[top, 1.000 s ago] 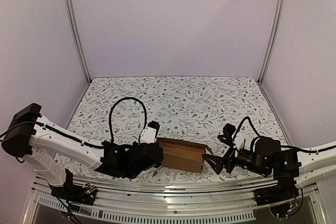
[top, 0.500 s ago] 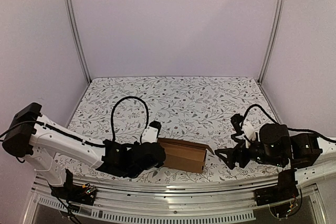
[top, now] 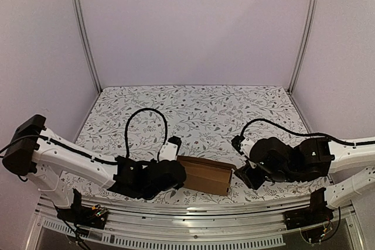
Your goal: Fold the paper box
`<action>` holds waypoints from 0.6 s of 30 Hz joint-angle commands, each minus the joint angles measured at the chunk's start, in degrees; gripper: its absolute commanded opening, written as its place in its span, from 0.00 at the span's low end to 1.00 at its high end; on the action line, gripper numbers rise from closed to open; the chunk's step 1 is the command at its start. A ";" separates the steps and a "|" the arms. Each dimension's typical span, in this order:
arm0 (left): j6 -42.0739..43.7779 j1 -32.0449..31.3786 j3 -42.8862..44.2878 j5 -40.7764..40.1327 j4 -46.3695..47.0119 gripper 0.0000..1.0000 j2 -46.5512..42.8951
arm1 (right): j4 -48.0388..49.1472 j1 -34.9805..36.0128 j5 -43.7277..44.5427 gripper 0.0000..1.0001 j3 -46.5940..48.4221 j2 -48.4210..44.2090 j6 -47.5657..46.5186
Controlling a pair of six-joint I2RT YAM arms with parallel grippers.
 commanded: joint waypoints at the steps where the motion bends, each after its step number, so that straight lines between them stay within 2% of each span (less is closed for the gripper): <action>1: -0.44 -2.02 -1.90 7.84 -9.58 0.00 2.40 | -1.77 -0.14 -0.47 0.50 2.50 1.84 -1.34; 7: -0.27 -2.06 -1.21 7.12 -10.22 0.00 2.60 | -2.09 -0.13 -1.04 0.33 2.67 3.24 -1.16; 18: -0.28 -2.12 -0.71 6.83 -10.69 0.00 2.79 | -0.84 -0.15 -1.39 0.21 2.26 5.18 0.38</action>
